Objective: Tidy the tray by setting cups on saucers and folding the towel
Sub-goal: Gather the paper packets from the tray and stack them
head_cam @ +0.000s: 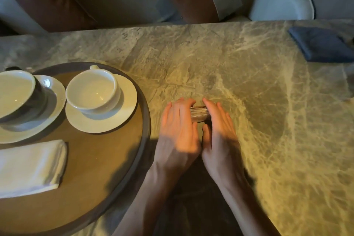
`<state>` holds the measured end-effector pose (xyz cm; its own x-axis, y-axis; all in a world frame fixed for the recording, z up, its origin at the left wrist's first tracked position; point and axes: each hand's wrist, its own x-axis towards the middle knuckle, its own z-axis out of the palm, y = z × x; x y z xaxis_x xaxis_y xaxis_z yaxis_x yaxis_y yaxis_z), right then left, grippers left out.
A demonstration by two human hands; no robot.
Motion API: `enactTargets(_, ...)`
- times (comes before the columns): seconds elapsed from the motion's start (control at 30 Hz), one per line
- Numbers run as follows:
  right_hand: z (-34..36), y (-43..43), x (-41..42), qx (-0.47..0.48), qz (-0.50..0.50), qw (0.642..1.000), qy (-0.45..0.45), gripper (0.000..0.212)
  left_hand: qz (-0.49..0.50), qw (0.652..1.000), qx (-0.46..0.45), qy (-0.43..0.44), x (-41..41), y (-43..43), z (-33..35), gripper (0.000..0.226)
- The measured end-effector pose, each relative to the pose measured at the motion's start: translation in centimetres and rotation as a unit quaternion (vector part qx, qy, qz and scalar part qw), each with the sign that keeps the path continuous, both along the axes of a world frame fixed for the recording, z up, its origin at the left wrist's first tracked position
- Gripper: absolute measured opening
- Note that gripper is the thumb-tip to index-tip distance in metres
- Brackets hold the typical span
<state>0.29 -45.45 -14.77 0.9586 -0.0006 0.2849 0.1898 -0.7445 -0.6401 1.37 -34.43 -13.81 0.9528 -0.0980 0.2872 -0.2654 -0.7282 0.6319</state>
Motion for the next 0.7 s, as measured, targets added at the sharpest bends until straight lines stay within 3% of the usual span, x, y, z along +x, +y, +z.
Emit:
enactTargets(0.2, -0.1, -0.2, -0.3, -0.057, 0.008, 0.998, -0.003, 0.074, -0.007, 0.996, 0.075, 0.044, 0.5, -0.3, 0.7, 0.072)
enactTargets(0.27, -0.2, -0.2, -0.3, -0.065, 0.004, 0.998, -0.007, 0.074, -0.011, 0.997, 0.061, 0.052, 0.4, -0.2, 0.8, 0.076)
enactTargets(0.4, -0.4, -0.2, -0.3, -0.060, -0.001, 0.998, -0.022, 0.076, 0.006, 0.998, -0.036, 0.042, 0.4, 0.0, 0.6, 0.063)
enactTargets(0.57, -0.6, 0.1, -0.1, -0.062, -0.013, 0.997, -0.040, 0.061, -0.008, 1.000, 0.008, 0.008, 0.4, -0.2, -0.1, 0.054)
enactTargets(0.7, -0.8, -0.2, -0.1, -0.042, -0.004, 0.998, -0.044, 0.073, -0.001, 1.000, 0.026, 0.014, 0.6, -0.2, -0.5, 0.054)
